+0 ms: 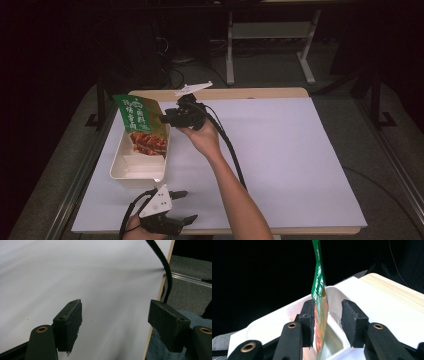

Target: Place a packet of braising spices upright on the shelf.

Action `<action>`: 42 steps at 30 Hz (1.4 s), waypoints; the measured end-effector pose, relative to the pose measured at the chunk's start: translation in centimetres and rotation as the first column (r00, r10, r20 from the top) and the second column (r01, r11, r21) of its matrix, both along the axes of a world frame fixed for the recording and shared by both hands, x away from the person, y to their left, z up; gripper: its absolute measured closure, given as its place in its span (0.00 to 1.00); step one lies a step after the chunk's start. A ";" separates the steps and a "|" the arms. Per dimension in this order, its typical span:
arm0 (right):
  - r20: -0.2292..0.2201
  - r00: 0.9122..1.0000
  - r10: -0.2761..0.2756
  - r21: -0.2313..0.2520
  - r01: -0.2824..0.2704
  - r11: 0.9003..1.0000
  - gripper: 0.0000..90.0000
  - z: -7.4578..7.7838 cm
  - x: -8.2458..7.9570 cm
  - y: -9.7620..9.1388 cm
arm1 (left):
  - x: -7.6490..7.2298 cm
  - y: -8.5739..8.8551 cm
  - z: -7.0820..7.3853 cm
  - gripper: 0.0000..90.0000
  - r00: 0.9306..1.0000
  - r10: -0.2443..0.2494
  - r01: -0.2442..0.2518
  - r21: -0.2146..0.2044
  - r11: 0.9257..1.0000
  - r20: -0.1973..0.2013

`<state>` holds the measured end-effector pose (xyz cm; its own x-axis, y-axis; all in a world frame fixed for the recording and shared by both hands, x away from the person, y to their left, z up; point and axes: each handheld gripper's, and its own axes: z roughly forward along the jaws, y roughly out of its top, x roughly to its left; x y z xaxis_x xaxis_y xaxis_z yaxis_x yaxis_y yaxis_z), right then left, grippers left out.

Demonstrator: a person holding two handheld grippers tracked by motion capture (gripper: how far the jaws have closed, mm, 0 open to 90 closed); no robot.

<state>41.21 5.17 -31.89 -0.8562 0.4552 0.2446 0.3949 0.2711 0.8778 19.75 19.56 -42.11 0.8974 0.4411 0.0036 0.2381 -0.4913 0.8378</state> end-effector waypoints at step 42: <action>-0.041 0.999 -0.023 -0.025 0.022 0.999 0.48 -0.9 -3.6 -10.5 | 1.1 0.3 -0.8 0.27 0.999 0.045 -0.044 0.018 0.999 -0.024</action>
<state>37.58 -5.28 -32.79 -0.8350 0.4803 0.2685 0.4372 0.2828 0.8537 20.80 19.85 -42.86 0.8768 0.4808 -0.0102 0.2805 -0.4940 0.8230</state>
